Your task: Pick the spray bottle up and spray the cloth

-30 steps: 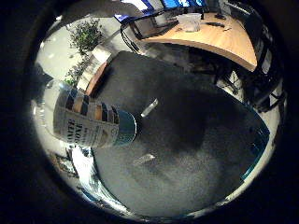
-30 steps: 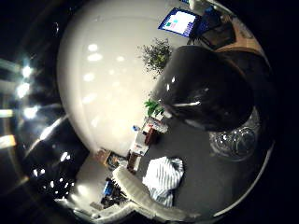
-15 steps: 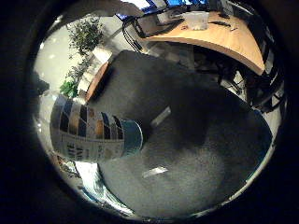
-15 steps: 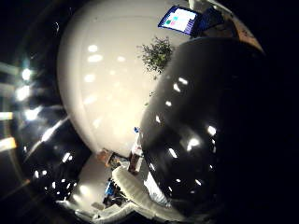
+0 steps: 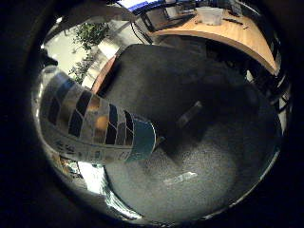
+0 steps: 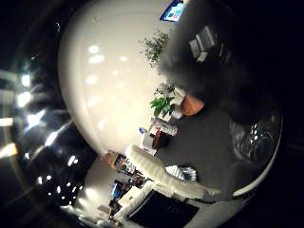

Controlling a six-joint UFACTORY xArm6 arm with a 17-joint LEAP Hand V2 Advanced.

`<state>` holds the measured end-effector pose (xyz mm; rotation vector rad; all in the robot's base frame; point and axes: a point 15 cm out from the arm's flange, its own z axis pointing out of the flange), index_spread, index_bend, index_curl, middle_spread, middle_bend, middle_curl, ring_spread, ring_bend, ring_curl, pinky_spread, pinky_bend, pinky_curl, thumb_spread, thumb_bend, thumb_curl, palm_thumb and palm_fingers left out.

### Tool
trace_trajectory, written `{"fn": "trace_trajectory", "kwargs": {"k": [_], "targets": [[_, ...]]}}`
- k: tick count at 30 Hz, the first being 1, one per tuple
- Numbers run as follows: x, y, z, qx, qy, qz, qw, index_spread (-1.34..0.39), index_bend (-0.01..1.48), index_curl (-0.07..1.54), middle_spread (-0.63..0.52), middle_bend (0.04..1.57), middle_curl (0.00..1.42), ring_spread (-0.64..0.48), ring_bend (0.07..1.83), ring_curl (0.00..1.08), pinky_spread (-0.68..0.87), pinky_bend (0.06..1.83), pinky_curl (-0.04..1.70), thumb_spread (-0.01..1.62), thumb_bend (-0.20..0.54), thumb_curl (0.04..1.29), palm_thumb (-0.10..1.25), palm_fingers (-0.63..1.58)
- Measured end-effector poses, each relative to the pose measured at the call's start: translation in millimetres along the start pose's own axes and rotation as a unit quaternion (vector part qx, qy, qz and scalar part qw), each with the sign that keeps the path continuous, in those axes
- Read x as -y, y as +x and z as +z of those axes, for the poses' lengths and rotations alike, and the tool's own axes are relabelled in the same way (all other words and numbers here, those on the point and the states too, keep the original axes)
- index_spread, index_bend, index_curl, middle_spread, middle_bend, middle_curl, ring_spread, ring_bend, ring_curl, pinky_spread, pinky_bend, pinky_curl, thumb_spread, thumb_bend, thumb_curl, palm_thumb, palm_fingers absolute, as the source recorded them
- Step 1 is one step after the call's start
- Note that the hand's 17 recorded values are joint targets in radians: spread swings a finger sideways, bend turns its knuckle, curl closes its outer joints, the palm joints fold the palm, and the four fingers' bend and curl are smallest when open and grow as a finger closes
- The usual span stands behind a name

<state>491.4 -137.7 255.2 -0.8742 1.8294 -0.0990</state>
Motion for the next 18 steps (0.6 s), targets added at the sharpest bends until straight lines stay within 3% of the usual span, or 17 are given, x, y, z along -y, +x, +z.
{"fn": "trace_trajectory", "kwargs": {"k": [3, 5, 6, 7, 9, 11, 13, 18], "targets": [[-1.5, -0.4, 5.6, 0.005, 0.002, 0.013, 1.000, -0.34, 0.12, 0.22, -0.27, 0.54, 0.45, -0.34, 1.07, 0.37, -0.20, 1.28, 0.20, 1.04, -0.006, 0.32, 0.37, 0.84], [-0.7, 0.5, 9.4, 0.007, 0.003, 0.021, 1.000, -0.45, 0.15, 0.20, -0.40, 0.69, 0.52, -0.39, 1.14, 0.41, -0.46, 1.28, 0.22, 1.05, -0.008, 0.33, 0.45, 1.06], [0.8, 0.2, 11.9, 0.009, 0.005, 0.026, 1.000, -0.48, 0.20, 0.23, -0.41, 0.75, 0.54, -0.38, 1.15, 0.42, -0.49, 1.25, 0.23, 1.06, -0.006, 0.33, 0.48, 1.17], [0.0, 1.4, 14.8, 0.010, 0.003, 0.031, 0.999, -0.51, 0.23, 0.25, -0.41, 0.80, 0.57, -0.37, 1.15, 0.44, -0.50, 1.24, 0.24, 1.07, -0.005, 0.34, 0.51, 1.23], [-0.4, 1.7, 17.5, 0.013, 0.003, 0.038, 0.999, -0.54, 0.50, 0.37, -0.38, 0.93, 0.62, -0.32, 1.18, 0.46, -0.49, 1.21, 0.27, 1.13, 0.008, 0.35, 0.60, 1.38], [0.6, -1.5, 19.8, 0.019, 0.001, 0.039, 0.999, -0.49, 0.74, 0.49, -0.33, 1.02, 0.66, -0.28, 1.23, 0.49, -0.45, 1.23, 0.31, 1.20, 0.024, 0.36, 0.68, 1.39], [-2.2, -7.6, 22.8, 0.033, -0.007, 0.040, 0.999, -0.44, 0.89, 0.56, -0.30, 1.09, 0.69, -0.26, 1.27, 0.52, -0.41, 1.27, 0.35, 1.25, 0.061, 0.39, 0.78, 1.37], [-4.5, -20.6, 24.7, 0.056, -0.016, 0.035, 0.998, -0.35, 1.05, 0.64, -0.24, 1.23, 0.74, -0.23, 1.38, 0.57, -0.33, 1.36, 0.45, 1.25, 0.075, 0.50, 0.91, 1.25]]}}
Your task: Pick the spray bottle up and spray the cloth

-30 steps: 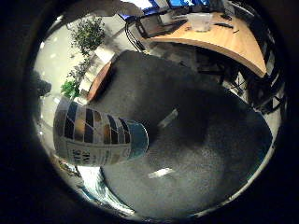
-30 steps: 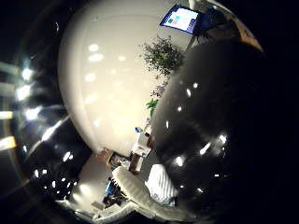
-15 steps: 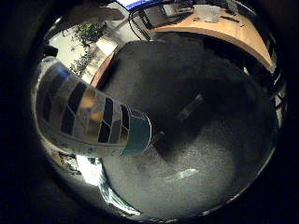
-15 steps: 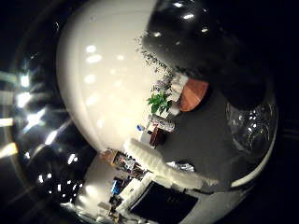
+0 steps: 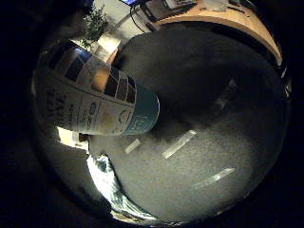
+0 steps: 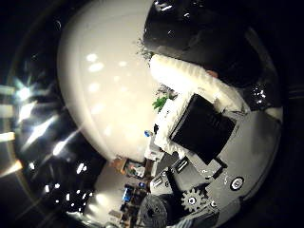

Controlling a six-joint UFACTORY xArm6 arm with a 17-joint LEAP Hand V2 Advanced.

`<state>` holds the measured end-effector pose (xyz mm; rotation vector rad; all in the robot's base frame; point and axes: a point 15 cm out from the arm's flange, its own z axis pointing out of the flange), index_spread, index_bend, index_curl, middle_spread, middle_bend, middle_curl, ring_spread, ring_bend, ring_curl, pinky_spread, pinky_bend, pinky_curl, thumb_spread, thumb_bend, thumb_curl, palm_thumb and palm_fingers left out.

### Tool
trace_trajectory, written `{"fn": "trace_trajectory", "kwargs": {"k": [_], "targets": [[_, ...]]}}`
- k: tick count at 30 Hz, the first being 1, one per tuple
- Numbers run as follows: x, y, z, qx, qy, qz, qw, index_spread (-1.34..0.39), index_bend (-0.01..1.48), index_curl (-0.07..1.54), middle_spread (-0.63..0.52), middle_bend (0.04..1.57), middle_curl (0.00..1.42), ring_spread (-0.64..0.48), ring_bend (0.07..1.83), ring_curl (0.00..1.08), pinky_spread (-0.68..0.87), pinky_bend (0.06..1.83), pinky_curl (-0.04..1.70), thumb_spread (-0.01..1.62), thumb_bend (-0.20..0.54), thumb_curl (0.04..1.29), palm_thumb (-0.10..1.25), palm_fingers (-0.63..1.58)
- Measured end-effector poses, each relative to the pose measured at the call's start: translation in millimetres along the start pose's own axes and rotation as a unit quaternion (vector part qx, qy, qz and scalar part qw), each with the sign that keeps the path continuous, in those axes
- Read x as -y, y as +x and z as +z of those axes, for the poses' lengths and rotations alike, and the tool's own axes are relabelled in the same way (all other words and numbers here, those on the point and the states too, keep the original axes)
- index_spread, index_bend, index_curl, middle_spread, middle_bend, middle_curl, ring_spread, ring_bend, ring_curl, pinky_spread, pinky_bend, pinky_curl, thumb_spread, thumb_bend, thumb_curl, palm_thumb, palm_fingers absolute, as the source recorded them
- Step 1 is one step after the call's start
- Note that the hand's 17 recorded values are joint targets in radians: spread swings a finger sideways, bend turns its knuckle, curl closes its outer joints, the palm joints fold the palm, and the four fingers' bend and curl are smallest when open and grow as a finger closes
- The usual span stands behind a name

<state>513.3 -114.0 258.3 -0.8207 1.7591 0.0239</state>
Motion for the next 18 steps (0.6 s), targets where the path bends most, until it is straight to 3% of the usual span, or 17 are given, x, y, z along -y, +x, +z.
{"fn": "trace_trajectory", "kwargs": {"k": [11, 18], "targets": [[-0.8, -13.9, -0.5, 0.018, -0.008, -0.006, 1.000, -0.30, 1.12, 0.66, -0.20, 1.30, 0.75, -0.22, 1.42, 0.60, -0.30, 1.37, 0.53, 1.15, -0.003, 0.69, 0.98, 1.21], [5.4, -13.9, -6.6, 0.017, 0.000, -0.006, 1.000, -0.29, 1.13, 0.66, -0.20, 1.30, 0.75, -0.21, 1.43, 0.61, -0.29, 1.36, 0.56, 1.10, -0.011, 0.76, 0.98, 1.20]]}}
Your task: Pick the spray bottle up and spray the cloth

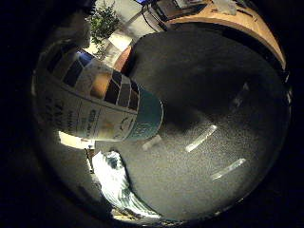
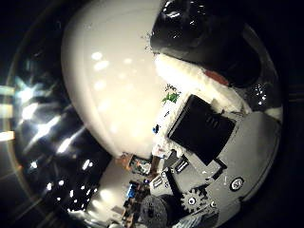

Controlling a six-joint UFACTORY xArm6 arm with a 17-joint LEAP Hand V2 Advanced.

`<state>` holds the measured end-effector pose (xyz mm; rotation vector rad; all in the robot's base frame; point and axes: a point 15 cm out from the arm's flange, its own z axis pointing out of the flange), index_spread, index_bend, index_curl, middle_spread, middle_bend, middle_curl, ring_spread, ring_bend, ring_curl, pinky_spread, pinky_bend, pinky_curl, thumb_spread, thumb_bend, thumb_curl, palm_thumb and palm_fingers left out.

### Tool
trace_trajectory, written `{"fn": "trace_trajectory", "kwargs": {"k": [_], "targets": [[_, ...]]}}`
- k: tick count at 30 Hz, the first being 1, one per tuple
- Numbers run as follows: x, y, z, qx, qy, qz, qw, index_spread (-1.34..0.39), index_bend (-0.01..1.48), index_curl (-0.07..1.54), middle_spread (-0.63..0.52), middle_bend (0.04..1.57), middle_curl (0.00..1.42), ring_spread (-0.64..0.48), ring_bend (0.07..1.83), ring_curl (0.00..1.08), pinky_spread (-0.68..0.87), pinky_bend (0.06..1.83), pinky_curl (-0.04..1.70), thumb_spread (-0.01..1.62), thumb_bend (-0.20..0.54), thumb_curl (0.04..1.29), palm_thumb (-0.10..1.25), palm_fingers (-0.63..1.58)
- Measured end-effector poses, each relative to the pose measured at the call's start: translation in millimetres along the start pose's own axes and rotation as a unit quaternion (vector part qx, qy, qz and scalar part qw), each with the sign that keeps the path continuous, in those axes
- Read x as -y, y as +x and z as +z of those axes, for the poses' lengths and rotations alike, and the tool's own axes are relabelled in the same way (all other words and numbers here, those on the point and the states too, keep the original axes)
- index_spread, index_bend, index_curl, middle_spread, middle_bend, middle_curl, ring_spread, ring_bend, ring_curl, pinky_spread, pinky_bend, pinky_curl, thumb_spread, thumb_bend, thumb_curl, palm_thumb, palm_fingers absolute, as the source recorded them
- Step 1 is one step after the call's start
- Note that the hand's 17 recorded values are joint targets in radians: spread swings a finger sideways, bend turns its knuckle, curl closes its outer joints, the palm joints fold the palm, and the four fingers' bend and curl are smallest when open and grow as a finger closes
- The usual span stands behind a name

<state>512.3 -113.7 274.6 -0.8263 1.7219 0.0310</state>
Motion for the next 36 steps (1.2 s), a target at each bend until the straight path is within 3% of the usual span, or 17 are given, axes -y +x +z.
{"fn": "trace_trajectory", "kwargs": {"k": [11, 20, 36], "targets": [[20.5, 1.5, -57.3, -0.032, -0.005, -0.014, 0.999, -0.29, 1.13, 0.65, -0.19, 1.31, 0.75, -0.20, 1.43, 0.61, -0.30, 1.34, 0.59, 1.04, -0.010, 0.85, 0.97, 1.20], [4.6, 2.0, -106.1, -0.115, -0.078, -0.082, 0.987, -0.29, 1.13, 0.66, -0.19, 1.31, 0.75, -0.20, 1.44, 0.61, -0.30, 1.34, 0.61, 0.96, -0.013, 0.90, 0.96, 1.20], [-81.7, -174.0, -147.6, -0.091, -0.218, -0.170, 0.957, -0.30, 1.13, 0.66, -0.20, 1.30, 0.76, -0.20, 1.44, 0.61, -0.30, 1.33, 0.62, 0.90, -0.014, 0.94, 0.96, 1.20]]}}
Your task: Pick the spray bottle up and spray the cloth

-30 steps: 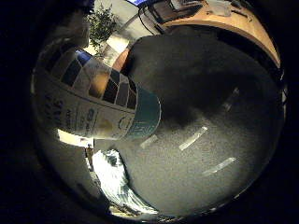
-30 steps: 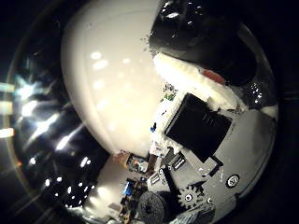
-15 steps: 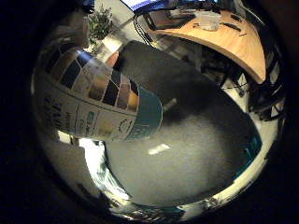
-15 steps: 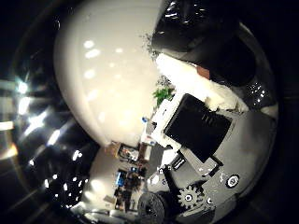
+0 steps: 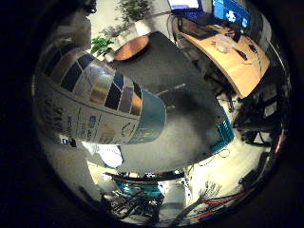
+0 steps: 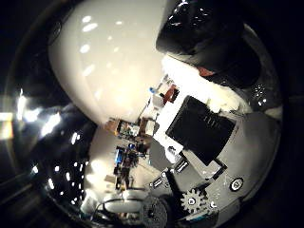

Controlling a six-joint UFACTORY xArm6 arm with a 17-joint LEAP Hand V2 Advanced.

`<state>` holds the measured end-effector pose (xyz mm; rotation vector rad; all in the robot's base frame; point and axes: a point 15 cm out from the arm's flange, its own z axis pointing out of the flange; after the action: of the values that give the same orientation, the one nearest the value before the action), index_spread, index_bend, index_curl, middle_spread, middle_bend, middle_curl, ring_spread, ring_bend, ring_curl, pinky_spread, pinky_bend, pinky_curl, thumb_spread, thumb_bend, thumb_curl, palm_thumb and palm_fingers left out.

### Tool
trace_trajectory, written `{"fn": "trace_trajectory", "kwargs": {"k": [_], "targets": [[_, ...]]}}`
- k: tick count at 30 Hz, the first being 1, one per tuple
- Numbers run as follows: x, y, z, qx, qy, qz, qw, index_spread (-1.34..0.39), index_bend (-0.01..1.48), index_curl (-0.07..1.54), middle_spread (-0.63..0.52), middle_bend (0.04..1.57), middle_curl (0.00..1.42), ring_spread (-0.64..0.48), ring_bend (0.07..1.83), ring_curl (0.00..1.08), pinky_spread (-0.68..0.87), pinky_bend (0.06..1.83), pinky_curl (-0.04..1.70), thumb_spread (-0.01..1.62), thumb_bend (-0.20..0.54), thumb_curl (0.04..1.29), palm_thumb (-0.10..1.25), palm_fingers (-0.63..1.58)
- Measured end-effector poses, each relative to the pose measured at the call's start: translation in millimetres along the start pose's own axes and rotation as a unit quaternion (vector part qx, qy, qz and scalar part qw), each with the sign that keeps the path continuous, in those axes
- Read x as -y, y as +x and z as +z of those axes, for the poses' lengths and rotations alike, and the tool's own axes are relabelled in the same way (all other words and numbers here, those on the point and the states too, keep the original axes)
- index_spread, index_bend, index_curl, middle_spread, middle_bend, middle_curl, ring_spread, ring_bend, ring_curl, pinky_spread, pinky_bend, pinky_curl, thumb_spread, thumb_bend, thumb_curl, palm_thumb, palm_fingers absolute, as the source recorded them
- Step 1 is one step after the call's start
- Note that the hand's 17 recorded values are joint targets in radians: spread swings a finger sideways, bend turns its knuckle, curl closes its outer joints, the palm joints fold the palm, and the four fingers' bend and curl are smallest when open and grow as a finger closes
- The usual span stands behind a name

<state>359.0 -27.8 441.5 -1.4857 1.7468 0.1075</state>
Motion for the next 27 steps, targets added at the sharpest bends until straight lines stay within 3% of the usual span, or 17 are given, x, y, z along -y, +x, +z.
{"fn": "trace_trajectory", "kwargs": {"k": [12, 19, 27], "targets": [[4.9, -89.2, -4.4, -0.029, -0.075, -0.055, 0.995, -0.30, 1.13, 0.66, -0.20, 1.30, 0.76, -0.20, 1.44, 0.61, -0.30, 1.33, 0.63, 0.86, -0.015, 0.95, 0.96, 1.20], [6.8, -67.0, 45.6, -0.100, -0.135, -0.067, 0.984, -0.30, 1.13, 0.67, -0.20, 1.30, 0.76, -0.20, 1.44, 0.61, -0.30, 1.32, 0.63, 0.84, -0.015, 0.95, 0.97, 1.20], [-12.9, -5.4, 127.3, -0.140, -0.207, -0.033, 0.968, -0.30, 1.13, 0.67, -0.20, 1.30, 0.76, -0.21, 1.44, 0.61, -0.30, 1.32, 0.63, 0.83, -0.018, 0.94, 0.96, 1.20]]}}
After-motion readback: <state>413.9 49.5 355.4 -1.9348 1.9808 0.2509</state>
